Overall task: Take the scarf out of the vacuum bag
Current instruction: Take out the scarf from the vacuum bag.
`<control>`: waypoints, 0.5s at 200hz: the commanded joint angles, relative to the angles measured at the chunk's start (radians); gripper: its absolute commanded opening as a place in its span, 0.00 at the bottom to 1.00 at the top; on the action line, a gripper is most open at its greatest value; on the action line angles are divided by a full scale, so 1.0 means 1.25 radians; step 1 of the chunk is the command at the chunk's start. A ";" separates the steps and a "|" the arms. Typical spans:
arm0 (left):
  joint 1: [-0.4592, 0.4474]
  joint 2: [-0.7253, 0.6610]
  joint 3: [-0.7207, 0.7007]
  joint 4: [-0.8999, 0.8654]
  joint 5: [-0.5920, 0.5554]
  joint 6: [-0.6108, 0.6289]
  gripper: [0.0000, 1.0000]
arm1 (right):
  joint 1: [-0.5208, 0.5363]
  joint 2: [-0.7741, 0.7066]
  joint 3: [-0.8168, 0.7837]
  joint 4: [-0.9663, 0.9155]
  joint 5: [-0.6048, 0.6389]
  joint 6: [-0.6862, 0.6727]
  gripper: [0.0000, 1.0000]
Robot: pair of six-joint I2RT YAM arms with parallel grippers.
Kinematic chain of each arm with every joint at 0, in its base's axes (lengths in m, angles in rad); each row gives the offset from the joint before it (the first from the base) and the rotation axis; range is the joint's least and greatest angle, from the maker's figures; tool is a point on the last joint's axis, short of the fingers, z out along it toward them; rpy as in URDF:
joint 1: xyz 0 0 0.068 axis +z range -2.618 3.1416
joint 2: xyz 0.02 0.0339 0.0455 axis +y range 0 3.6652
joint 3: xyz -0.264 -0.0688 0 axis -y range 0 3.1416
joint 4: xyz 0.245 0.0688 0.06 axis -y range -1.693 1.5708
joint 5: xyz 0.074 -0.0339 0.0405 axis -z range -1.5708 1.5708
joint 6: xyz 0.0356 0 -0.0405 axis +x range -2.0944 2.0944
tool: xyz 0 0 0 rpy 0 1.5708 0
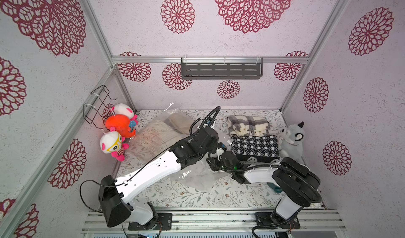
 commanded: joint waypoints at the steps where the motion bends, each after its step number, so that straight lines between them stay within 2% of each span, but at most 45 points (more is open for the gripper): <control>1: -0.031 0.036 0.045 0.045 0.034 0.011 0.13 | -0.005 0.024 0.029 0.069 -0.021 -0.002 0.41; 9: -0.032 0.040 0.056 0.025 0.042 0.012 0.21 | -0.008 0.050 0.056 0.067 -0.040 -0.001 0.41; 30: -0.031 -0.022 0.013 0.055 0.012 0.014 0.20 | -0.018 0.121 0.120 0.088 -0.094 0.007 0.41; 38: -0.027 -0.064 -0.020 0.095 0.013 0.015 0.29 | -0.023 0.147 0.136 0.104 -0.111 0.019 0.41; 43: -0.026 -0.086 -0.032 0.105 0.021 0.015 0.32 | -0.027 0.162 0.148 0.115 -0.122 0.026 0.41; 54: -0.027 -0.119 -0.031 0.099 0.028 0.021 0.25 | -0.028 0.191 0.179 0.111 -0.143 0.030 0.41; 72: -0.027 -0.154 -0.033 0.100 0.042 0.027 0.27 | -0.017 0.209 0.224 0.085 -0.141 0.022 0.42; 90: -0.028 -0.145 -0.021 0.084 0.046 0.026 0.08 | -0.015 0.231 0.282 0.031 -0.128 0.009 0.43; 100: -0.029 -0.137 -0.020 0.083 0.048 0.025 0.06 | -0.017 0.230 0.293 0.019 -0.127 0.002 0.43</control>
